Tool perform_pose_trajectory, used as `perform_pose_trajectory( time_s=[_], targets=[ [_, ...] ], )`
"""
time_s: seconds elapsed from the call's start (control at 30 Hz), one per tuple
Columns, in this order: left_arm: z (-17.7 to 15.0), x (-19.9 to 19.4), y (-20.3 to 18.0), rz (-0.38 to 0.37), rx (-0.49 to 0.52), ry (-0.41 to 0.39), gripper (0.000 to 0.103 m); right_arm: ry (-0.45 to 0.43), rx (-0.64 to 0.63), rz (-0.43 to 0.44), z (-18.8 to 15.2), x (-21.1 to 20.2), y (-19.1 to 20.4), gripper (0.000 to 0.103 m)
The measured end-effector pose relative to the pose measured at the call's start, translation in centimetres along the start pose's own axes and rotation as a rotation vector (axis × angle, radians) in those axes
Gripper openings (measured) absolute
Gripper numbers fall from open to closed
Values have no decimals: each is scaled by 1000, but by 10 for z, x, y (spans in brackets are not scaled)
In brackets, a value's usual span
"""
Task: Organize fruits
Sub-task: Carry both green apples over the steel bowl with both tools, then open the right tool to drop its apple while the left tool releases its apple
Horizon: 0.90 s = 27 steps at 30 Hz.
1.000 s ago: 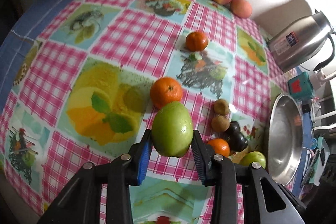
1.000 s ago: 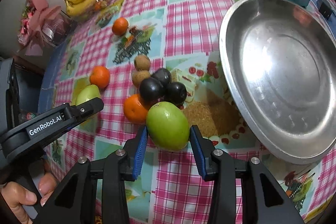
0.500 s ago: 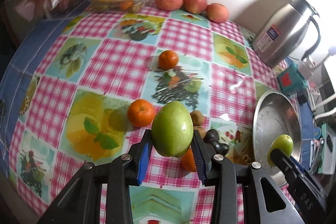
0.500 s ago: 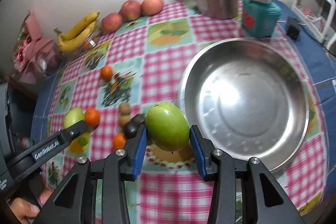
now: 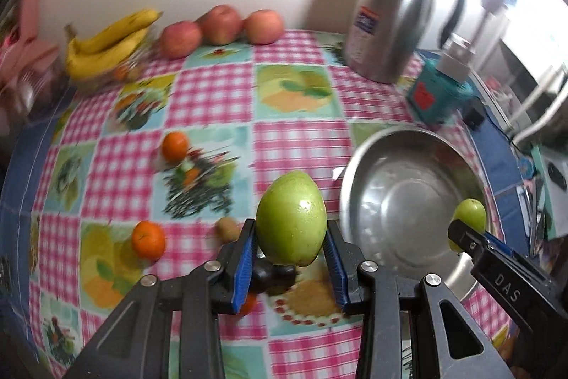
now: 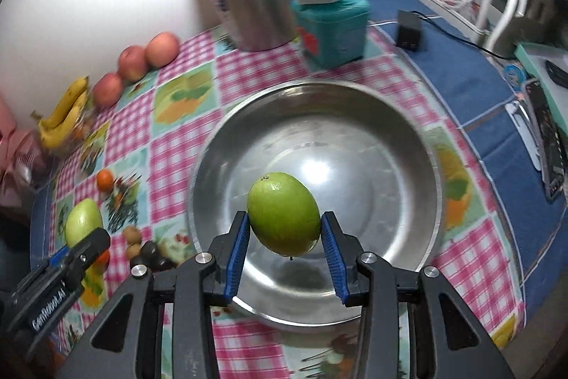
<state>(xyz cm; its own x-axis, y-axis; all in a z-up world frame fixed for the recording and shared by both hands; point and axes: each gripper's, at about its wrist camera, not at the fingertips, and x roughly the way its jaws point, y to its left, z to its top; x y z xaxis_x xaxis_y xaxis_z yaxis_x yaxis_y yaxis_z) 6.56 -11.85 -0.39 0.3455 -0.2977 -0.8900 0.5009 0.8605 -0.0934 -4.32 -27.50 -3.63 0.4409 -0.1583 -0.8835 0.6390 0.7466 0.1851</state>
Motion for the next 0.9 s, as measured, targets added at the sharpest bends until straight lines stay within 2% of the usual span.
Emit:
perform_pose_trajectory(
  time_s=[0.4, 0.67, 0.9],
  targets=[
    [9, 24, -66, -18, 176, -25, 40, -5, 94, -55, 20, 8, -43, 43],
    [3, 49, -83, -30, 204, 9, 40, 39, 115, -62, 19, 24, -54, 43],
    [-3, 64, -86, -29, 205, 38, 40, 41, 125, -59, 21, 24, -59, 43]
  ],
)
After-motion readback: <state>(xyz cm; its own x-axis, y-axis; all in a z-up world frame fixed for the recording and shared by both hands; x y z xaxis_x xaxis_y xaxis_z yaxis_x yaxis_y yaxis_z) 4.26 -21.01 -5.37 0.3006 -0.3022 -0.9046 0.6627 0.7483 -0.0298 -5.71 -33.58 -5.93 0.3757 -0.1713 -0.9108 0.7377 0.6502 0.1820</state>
